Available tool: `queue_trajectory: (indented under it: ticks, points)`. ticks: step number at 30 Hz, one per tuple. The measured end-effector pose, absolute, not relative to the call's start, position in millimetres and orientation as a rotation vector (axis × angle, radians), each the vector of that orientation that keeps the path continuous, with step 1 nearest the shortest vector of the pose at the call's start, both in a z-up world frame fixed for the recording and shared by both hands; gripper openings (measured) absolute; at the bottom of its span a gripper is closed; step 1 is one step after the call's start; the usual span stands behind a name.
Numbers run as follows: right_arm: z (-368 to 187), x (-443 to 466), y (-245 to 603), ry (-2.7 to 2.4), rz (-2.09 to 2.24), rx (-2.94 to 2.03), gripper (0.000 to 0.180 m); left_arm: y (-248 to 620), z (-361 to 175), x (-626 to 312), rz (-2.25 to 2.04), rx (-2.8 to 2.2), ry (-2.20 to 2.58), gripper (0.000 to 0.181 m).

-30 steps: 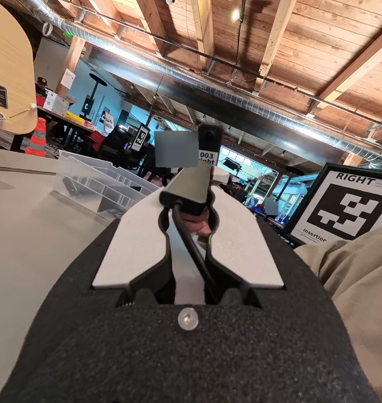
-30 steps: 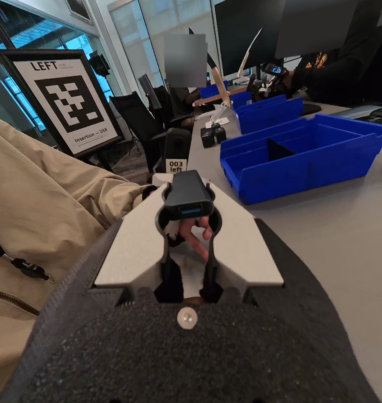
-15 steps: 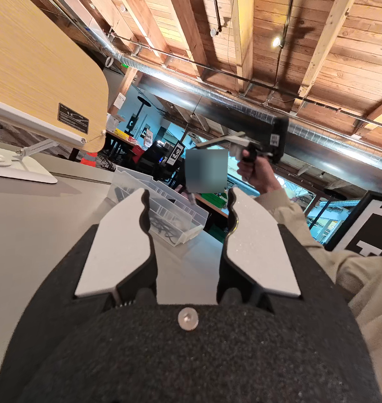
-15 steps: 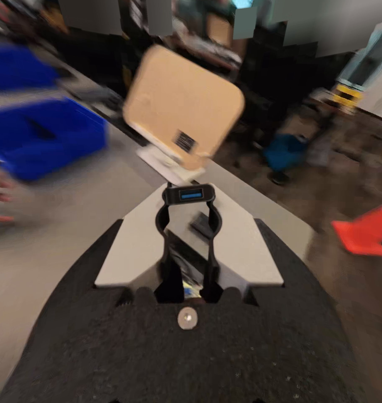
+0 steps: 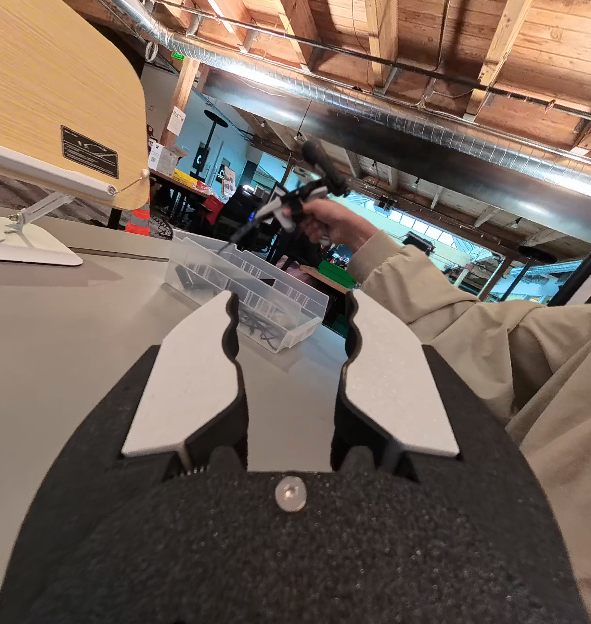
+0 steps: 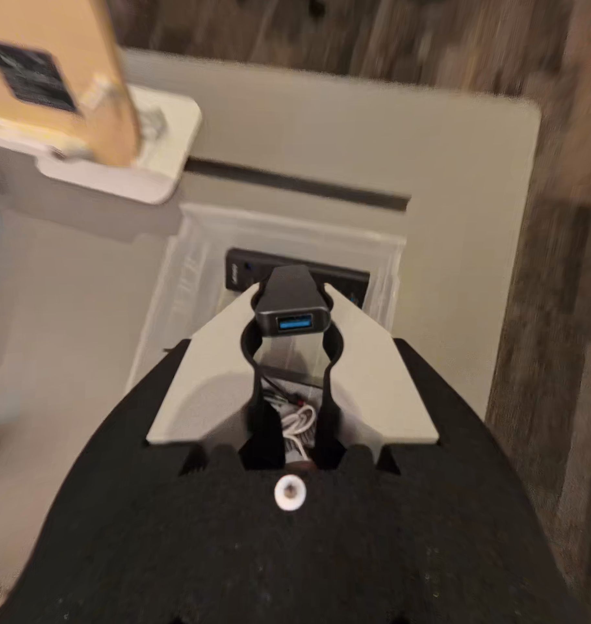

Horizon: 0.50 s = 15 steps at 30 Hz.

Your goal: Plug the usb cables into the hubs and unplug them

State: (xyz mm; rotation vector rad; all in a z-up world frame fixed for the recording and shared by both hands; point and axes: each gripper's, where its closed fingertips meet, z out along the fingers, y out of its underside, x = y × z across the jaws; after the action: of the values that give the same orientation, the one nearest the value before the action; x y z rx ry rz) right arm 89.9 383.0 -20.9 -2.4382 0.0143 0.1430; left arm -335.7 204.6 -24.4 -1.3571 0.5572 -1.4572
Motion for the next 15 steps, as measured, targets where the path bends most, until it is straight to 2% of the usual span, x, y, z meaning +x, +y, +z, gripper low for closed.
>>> queue_trajectory:
  ticks: [3,8,10,15]
  points:
    - [-69,107,376,0.019,0.021,-2.654,0.031,207,-25,-339,-1.461,-1.360,0.539,0.059]
    - [-72,106,372,-0.164,-0.166,-2.843,0.030,206,-21,-338,-1.463,-1.346,0.537,0.059]
    - [-77,100,359,-0.342,-0.303,-2.968,0.000,205,-23,-334,-1.447,-1.354,0.562,0.059]
    - [-105,84,354,-0.647,-0.531,-2.997,0.000,200,-24,-330,-1.461,-1.352,0.578,0.059]
